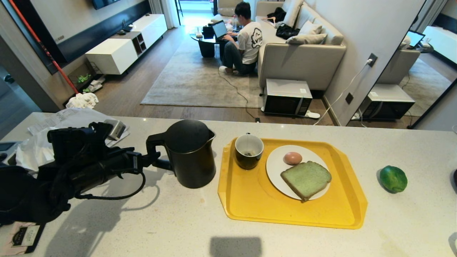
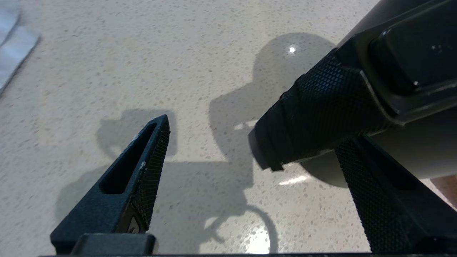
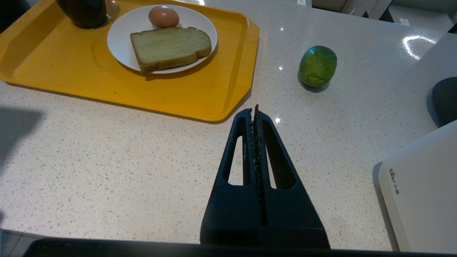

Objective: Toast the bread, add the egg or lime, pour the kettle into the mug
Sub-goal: Pick up the kettle

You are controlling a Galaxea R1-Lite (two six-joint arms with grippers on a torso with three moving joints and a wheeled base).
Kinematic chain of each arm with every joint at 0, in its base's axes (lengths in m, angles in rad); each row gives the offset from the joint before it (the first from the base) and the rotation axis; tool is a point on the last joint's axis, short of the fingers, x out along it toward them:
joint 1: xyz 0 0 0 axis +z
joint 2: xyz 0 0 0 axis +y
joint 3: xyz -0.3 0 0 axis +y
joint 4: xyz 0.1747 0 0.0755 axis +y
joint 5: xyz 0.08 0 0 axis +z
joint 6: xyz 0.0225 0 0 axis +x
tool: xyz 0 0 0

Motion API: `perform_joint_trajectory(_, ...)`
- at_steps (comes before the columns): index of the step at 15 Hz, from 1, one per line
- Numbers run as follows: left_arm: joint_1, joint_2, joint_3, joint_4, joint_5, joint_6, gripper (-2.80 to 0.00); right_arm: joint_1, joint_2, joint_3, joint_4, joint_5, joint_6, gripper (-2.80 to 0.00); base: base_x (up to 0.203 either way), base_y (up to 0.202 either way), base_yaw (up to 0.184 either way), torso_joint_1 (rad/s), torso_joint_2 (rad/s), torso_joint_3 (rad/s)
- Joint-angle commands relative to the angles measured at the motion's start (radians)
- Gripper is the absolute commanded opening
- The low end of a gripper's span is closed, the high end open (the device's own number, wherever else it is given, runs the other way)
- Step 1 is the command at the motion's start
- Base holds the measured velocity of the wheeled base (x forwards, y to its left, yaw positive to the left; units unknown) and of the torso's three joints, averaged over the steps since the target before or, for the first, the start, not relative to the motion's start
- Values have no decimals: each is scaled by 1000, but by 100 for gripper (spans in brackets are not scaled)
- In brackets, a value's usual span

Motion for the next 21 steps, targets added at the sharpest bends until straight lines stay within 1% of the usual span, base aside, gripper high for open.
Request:
perform_joint_trajectory(1,-17,40,-29,-5,-1,0,0,0,1,2,0,1,-1,-280,0,0,0,0,0,0)
perform_joint_trajectory(3,-30,57,-57,-6,-3,1,0,0,1,2,1,1,-1,-280,0,0,0,0,0,0)
perform_joint_trajectory(5,-33,72,-81,-6,-19,2,0,0,1,2,0,1,-1,-280,0,0,0,0,0,0)
perform_joint_trajectory(10,-33,83,-106,-6,-28,20,0,0,1,2,1,1,-1,-280,0,0,0,0,0,0)
perform_joint_trajectory(12,-33,89,-123,-9,-62,23,0,0,1,2,0,1,-1,-280,0,0,0,0,0,0)
perform_joint_trajectory(19,-33,88,-140,-9,-64,32,0,0,1,2,1,1,-1,-280,0,0,0,0,0,0)
perform_joint_trajectory(20,-31,88,-139,-9,-64,37,-167,0,1,2,0,1,-1,-280,0,0,0,0,0,0)
perform_joint_trajectory(21,-31,88,-139,-9,-64,42,-280,0,1,2,0,1,-1,-280,0,0,0,0,0,0)
